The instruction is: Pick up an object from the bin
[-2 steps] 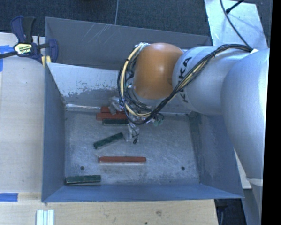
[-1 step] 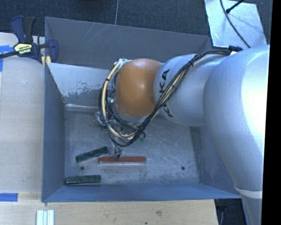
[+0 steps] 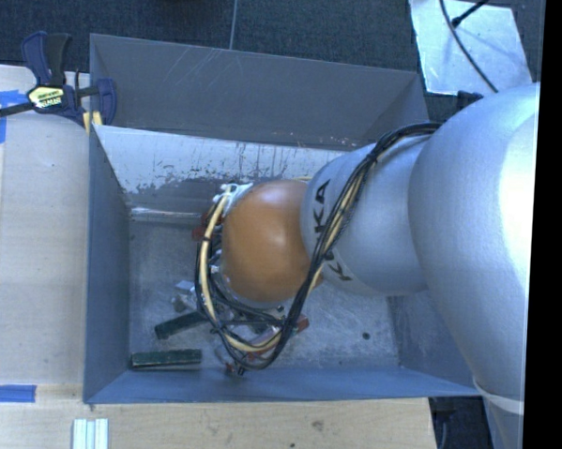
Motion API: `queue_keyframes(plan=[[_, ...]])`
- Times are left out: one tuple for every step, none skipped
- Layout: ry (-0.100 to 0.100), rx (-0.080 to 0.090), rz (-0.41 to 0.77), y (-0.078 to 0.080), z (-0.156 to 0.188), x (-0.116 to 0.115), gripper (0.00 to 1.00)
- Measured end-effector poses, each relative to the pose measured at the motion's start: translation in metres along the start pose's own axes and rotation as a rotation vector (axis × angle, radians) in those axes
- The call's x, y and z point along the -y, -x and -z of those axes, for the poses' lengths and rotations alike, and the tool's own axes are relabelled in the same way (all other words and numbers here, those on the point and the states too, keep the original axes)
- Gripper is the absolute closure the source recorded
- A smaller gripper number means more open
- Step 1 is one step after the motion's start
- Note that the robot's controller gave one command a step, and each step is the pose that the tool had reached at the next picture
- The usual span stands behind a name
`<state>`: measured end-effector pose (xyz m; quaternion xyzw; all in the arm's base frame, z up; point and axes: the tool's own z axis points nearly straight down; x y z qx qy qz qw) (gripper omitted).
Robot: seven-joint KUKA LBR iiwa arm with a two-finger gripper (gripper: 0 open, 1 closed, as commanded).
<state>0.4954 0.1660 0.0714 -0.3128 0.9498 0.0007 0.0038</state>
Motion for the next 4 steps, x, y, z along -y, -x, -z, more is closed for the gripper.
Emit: queue_keyframes(plan=[[0.000,0.000,-0.004,0.000,0.000,0.000,1.00],[-0.003,0.002,0.135,0.014,0.098,0.014,1.00],[0.001,-0.008,0.011,-0.018,0.087,0.006,1.00],[-0.003,0.003,0.002,-0.012,0.178,0.016,1.00]])
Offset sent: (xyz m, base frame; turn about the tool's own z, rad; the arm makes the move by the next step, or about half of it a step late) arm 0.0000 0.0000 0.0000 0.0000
